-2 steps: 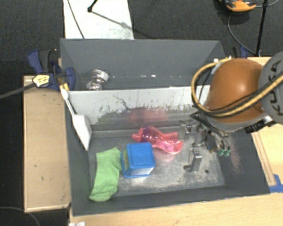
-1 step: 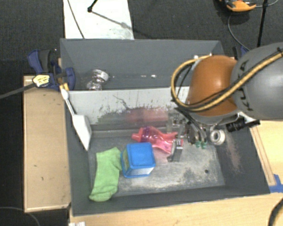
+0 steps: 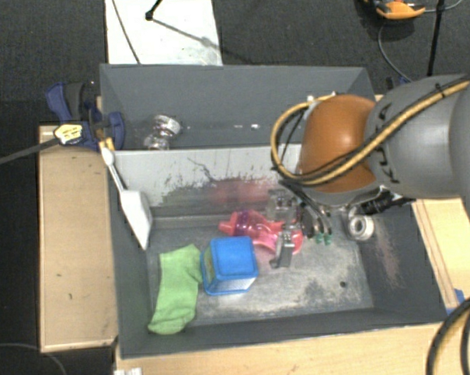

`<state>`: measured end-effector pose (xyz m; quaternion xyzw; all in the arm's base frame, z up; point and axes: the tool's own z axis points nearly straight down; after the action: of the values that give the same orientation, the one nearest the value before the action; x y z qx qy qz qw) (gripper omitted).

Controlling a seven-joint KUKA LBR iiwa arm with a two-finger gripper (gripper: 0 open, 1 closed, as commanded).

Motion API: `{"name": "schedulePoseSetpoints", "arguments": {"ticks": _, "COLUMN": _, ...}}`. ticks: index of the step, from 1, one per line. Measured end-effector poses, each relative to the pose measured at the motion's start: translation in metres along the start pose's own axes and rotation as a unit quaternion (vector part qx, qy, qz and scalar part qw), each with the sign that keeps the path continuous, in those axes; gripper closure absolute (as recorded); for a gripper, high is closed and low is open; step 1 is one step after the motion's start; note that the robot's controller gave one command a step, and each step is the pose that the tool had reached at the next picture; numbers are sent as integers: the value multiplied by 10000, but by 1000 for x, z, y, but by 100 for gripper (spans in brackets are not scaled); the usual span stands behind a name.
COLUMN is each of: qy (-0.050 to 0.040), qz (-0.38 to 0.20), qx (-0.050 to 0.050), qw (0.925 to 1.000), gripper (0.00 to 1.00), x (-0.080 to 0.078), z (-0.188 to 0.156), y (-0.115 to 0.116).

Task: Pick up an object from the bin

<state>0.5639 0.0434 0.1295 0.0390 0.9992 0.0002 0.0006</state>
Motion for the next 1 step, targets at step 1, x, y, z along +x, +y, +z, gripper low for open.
{"name": "schedulePoseSetpoints", "arguments": {"ticks": 1, "qy": -7, "qz": 1102, "qx": -2, "qw": 9939, "gripper": 0, "x": 5, "z": -9, "y": -4}}
